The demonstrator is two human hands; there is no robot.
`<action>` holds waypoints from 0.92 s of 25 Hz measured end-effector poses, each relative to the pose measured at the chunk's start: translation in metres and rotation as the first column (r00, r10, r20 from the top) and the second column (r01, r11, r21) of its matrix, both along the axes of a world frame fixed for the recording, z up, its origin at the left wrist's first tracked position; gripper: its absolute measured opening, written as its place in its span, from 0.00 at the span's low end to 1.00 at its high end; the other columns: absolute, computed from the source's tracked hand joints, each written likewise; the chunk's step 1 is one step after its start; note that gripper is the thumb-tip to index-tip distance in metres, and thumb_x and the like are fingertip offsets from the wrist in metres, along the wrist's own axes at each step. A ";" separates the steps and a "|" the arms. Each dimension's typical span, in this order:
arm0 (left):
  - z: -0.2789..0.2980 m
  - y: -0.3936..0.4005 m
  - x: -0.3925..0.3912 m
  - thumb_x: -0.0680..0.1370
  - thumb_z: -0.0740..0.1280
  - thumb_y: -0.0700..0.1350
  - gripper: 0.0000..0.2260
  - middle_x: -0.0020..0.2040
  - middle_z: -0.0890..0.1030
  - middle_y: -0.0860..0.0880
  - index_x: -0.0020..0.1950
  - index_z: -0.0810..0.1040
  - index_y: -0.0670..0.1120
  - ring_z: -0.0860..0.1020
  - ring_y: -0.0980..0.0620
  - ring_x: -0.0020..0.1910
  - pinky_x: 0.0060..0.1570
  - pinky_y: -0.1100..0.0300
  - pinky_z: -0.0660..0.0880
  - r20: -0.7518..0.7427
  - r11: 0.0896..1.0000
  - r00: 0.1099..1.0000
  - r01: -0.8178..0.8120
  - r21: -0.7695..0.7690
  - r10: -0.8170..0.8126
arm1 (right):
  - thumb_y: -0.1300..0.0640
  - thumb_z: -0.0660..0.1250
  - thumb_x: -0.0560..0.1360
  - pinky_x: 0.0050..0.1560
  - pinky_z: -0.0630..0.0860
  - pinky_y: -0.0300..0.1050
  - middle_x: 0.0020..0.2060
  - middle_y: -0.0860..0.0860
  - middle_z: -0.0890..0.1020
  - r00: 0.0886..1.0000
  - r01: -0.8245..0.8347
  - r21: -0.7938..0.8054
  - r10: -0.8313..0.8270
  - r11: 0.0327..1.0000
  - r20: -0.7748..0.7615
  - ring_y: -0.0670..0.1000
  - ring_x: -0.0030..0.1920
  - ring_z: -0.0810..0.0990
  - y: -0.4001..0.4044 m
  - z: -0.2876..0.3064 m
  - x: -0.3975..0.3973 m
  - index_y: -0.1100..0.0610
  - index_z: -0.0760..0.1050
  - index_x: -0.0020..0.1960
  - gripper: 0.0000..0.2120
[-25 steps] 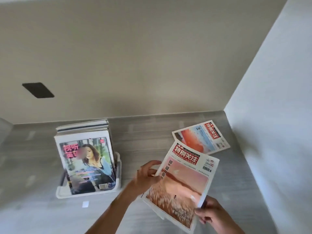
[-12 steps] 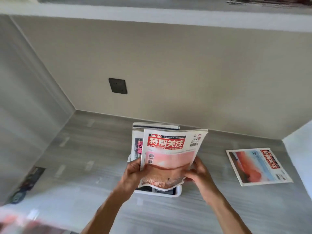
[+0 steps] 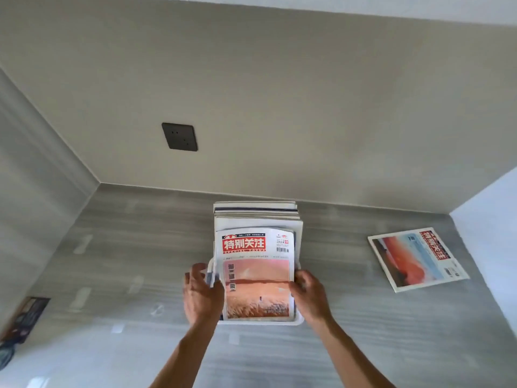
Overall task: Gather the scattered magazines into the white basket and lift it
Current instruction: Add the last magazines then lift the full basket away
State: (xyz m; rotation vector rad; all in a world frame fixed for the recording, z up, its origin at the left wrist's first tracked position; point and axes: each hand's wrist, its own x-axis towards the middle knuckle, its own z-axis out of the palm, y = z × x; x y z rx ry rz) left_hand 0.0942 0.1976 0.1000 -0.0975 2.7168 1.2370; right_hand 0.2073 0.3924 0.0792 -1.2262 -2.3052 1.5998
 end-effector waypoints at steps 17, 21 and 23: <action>-0.032 0.254 0.156 0.73 0.66 0.35 0.20 0.54 0.79 0.63 0.57 0.76 0.59 0.77 0.63 0.55 0.49 0.61 0.77 0.158 0.846 0.839 0.480 0.234 -0.520 | 0.48 0.65 0.75 0.49 0.80 0.51 0.59 0.57 0.77 0.853 -0.294 0.588 -0.070 0.753 0.517 0.57 0.53 0.79 0.266 -0.088 0.140 0.60 0.68 0.68 0.26; -0.043 0.245 0.174 0.73 0.67 0.31 0.20 0.50 0.82 0.58 0.51 0.78 0.57 0.80 0.59 0.51 0.44 0.62 0.78 0.140 0.888 0.881 0.427 0.172 -0.451 | 0.56 0.62 0.78 0.40 0.84 0.46 0.47 0.55 0.84 0.793 -0.509 0.622 0.043 0.595 0.608 0.53 0.42 0.85 0.283 -0.091 0.139 0.62 0.73 0.62 0.15; -0.044 0.240 0.177 0.72 0.66 0.30 0.18 0.47 0.83 0.55 0.48 0.79 0.54 0.82 0.56 0.48 0.41 0.67 0.77 0.124 0.913 0.911 0.370 0.173 -0.393 | 0.55 0.62 0.79 0.41 0.84 0.44 0.45 0.53 0.86 0.791 -0.552 0.588 0.148 0.591 0.594 0.51 0.40 0.86 0.288 -0.082 0.141 0.60 0.77 0.59 0.13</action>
